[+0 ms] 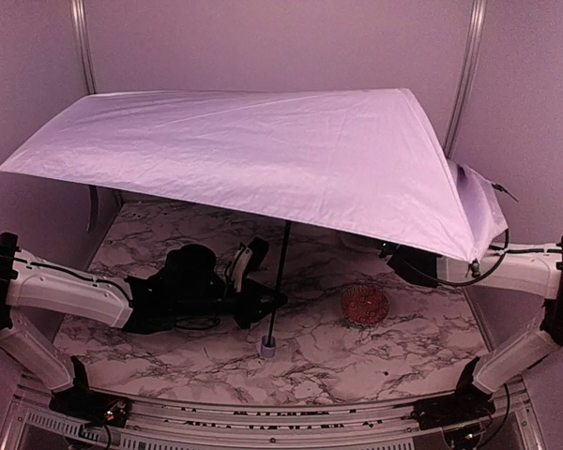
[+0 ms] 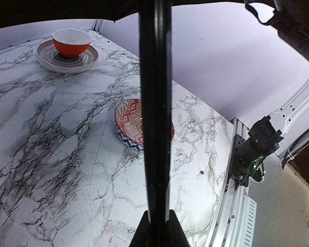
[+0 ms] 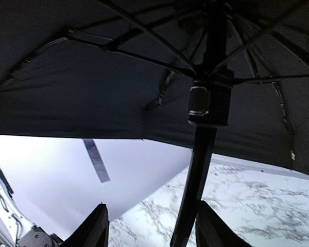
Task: Put away the umbrella
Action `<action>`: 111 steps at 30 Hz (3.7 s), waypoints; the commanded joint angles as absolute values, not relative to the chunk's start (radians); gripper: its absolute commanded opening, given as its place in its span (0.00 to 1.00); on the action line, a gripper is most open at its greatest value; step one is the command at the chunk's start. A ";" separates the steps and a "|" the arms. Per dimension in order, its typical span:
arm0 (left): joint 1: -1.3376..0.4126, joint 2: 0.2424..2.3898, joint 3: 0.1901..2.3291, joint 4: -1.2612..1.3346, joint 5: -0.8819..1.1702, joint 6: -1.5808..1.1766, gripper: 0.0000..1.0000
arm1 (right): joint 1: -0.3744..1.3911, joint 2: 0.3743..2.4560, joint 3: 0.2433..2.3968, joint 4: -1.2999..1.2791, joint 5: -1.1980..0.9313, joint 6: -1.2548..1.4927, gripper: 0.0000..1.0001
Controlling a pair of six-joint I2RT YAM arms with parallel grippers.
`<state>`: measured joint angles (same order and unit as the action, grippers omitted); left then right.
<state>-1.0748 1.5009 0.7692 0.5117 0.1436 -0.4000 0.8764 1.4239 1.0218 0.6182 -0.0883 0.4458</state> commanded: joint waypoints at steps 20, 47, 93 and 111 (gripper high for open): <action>-1.186 1.437 0.759 0.656 -0.050 -0.313 0.00 | 0.851 1.583 1.131 1.062 -0.010 0.550 0.55; -1.201 1.467 0.817 0.707 -0.067 -0.358 0.00 | 0.885 1.719 1.075 1.568 0.142 0.554 0.67; -1.203 1.476 0.818 0.710 -0.047 -0.338 0.00 | 0.885 1.744 1.208 1.390 0.014 0.540 0.49; -1.203 1.471 0.811 0.710 -0.043 -0.334 0.00 | 0.882 1.732 1.195 1.399 0.019 0.511 0.10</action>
<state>-1.1965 1.4864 0.7792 0.6083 -0.0547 -0.3828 0.8783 1.7500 1.1687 1.3918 0.0177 0.5297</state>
